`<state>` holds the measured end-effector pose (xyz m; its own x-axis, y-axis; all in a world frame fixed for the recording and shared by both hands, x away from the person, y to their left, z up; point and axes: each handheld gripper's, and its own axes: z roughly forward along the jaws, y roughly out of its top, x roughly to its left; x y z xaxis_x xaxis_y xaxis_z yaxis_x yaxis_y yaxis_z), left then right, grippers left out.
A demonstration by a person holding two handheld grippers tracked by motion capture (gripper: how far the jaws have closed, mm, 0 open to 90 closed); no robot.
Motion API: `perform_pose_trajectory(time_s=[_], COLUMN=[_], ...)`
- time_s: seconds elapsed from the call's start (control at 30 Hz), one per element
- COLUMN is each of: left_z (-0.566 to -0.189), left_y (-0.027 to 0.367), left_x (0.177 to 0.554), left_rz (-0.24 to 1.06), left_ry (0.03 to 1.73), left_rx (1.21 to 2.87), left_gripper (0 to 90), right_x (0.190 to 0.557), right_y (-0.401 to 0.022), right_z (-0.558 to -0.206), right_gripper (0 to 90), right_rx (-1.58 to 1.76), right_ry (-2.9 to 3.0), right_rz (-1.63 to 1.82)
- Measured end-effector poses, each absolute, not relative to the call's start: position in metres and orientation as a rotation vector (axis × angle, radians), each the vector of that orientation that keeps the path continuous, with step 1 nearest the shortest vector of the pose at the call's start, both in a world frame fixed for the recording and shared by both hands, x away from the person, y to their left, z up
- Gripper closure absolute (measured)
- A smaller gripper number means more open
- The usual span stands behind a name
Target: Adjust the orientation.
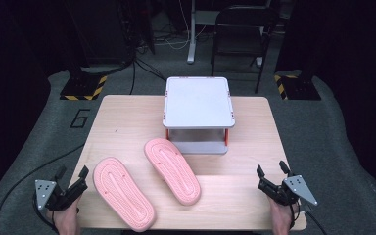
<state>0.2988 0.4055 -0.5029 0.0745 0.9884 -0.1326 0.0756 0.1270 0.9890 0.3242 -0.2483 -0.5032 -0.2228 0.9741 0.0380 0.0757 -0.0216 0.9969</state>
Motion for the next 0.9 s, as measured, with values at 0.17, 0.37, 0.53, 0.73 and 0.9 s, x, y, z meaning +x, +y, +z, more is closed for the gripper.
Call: perform_pose_trajectory(time_s=[0.17,0.37,0.53,0.73,0.9], left_z=[-0.504,-0.505,-0.505,-0.505,-0.506], left_y=[0.406,0.407,0.406,0.406,0.407], left_x=[0.3,0.299,0.299,0.299,0.3], left_rz=[1.014,1.009,1.002,1.004,1.002], left_ry=[1.273,1.282,1.299,1.3,1.301], left_rx=[1.193,1.182,1.176,1.187,1.186], left_gripper=[19.0,19.3,19.5,19.7,19.8], right_x=[0.326,0.327,0.327,0.326,0.329], right_y=[-0.246,-0.24,-0.237,-0.211,-0.167], right_z=[-0.504,-0.503,-0.502,-0.492,-0.479], right_gripper=[14.8,14.8,14.9,14.8,14.9], right_rx=[1.179,1.162,1.172,1.142,1.025], right_ry=[1.439,1.475,1.505,1.562,1.691], right_rz=[1.365,1.366,1.369,1.389,1.485])
